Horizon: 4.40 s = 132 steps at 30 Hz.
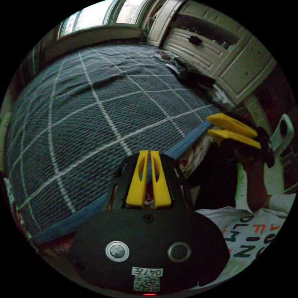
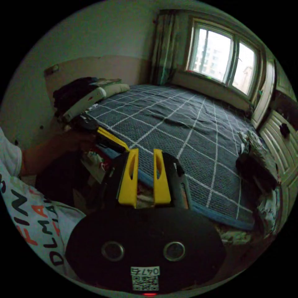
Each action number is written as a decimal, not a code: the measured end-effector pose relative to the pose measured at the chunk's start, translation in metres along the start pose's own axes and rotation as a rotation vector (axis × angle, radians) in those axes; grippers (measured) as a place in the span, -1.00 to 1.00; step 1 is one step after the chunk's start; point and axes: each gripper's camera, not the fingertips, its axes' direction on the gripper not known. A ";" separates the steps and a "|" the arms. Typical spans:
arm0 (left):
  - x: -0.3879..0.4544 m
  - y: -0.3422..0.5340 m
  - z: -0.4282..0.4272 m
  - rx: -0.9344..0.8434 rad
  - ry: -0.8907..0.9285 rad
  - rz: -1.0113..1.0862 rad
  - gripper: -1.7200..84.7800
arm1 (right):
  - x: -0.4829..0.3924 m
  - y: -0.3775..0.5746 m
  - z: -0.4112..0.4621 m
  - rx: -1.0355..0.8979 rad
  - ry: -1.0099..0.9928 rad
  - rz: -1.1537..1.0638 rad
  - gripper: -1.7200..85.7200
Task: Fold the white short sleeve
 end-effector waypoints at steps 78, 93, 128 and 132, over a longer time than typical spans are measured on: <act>0.148 -0.028 0.105 0.250 -0.016 0.089 -0.93 | 0.256 0.173 -0.177 -0.234 0.034 0.000 -0.93; 0.126 -0.072 0.159 0.007 0.255 0.448 -0.70 | 0.242 0.134 -0.216 -0.255 -0.128 -0.067 -0.92; 0.196 0.166 0.156 0.127 0.591 0.273 -0.86 | 0.147 0.200 -0.630 -0.089 0.211 -0.469 -0.96; 0.184 0.183 0.181 0.095 0.574 0.080 -0.75 | 0.165 0.233 -0.630 -0.201 0.140 -0.407 -0.96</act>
